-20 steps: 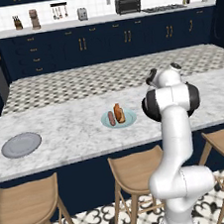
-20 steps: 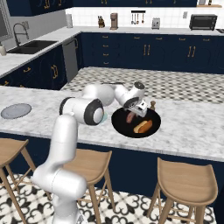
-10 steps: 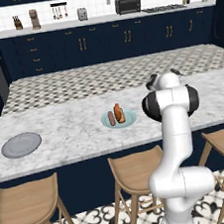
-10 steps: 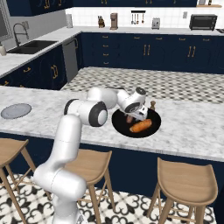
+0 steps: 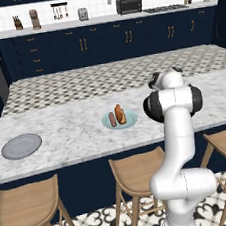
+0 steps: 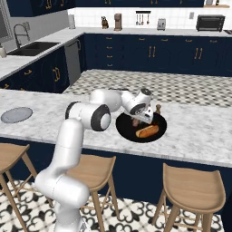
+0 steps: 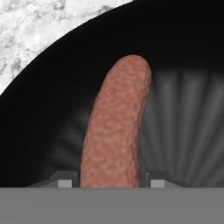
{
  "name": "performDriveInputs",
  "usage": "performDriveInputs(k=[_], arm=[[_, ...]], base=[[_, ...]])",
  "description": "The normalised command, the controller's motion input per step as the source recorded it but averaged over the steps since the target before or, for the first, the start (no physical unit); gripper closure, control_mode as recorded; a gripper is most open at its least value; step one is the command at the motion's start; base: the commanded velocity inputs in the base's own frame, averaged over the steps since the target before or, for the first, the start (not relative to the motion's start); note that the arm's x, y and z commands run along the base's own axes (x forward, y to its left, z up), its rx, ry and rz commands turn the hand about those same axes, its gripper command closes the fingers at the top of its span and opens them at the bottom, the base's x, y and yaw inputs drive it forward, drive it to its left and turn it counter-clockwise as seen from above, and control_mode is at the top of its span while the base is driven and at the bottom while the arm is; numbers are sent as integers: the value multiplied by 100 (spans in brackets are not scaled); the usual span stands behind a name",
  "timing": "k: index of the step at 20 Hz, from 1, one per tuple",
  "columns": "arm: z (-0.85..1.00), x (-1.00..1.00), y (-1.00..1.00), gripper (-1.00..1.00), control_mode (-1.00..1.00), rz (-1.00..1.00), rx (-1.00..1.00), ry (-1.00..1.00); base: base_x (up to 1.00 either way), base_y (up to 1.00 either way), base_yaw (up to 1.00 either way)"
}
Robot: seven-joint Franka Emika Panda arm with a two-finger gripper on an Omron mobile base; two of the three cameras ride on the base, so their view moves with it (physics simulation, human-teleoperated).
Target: Place one bun and one sausage from the bowl on each plate.
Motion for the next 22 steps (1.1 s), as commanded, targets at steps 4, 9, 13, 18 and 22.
performDriveInputs(k=[4, 9, 13, 18, 22], arm=[[74, -72, 12, 100, -100, -8, -19, -1], [81, -98, 88, 100, -100, 2, -42, -1], [67, -97, 100, 100, -100, 5, -29, 20], [6, -100, 100, 100, -100, 8, 2, 16], [34, -78, 98, 100, -100, 20, 19, 8]], base=[[0, 0, 0], [0, 0, 0], [0, 0, 0], [0, 0, 0], [0, 0, 0]])
